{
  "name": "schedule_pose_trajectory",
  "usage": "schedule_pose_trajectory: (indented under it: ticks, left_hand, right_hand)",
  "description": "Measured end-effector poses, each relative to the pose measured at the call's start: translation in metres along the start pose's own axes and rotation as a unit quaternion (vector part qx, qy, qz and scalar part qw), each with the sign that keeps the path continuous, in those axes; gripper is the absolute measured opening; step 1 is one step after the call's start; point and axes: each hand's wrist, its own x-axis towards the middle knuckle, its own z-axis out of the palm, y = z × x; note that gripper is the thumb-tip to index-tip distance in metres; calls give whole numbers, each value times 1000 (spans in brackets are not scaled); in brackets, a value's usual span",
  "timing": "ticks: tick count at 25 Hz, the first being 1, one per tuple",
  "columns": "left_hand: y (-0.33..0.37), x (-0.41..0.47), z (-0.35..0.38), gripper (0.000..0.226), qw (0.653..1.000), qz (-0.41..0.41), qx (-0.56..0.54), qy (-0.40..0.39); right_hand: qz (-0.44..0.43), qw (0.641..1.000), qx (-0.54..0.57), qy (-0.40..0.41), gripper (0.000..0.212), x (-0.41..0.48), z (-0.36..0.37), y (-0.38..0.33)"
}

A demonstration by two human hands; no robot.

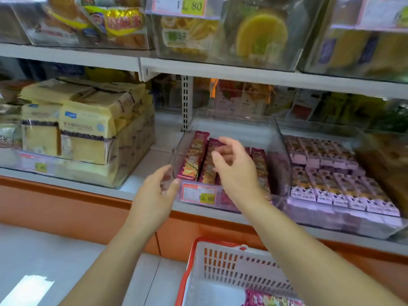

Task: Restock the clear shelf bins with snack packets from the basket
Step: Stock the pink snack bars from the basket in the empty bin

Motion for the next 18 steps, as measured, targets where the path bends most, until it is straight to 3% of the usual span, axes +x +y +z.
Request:
schedule_pose_trajectory:
  ticks: [3,5,6,8,10,12,13,15,18]
  left_hand:
    - [-6,-37,16,50,995,33,44,85]
    - [-14,-74,43,51,995,70,67,29]
    - [-22,-97,61,50,992,81,88,-50]
    - [-47,-140,95,49,955,82,135,-251]
    - [-76,-180,125,51,889,55,187,-415]
    - [-98,-212,147,53,845,13,206,-493]
    - [-105,-222,154,53,835,-8,208,-510]
    - [-113,-235,164,53,819,-39,219,-529]
    - [-120,-238,170,56,790,-54,255,-555]
  right_hand:
    - [-24,997,52,53,26,-75,-42,27]
    - [78,996,-14,36,22,-121,-66,82]
    - [150,985,-80,-11,19,-144,-78,117]
    - [285,916,-215,-185,11,-188,-98,178]
    - [352,806,-296,-372,24,-235,-111,226]
    - [373,726,-312,-486,49,-276,-115,254]
    - [372,709,-312,-511,56,-292,-114,260]
    - [353,699,-319,-533,62,-307,-109,265]
    - [361,728,-298,-501,53,-299,-109,269]
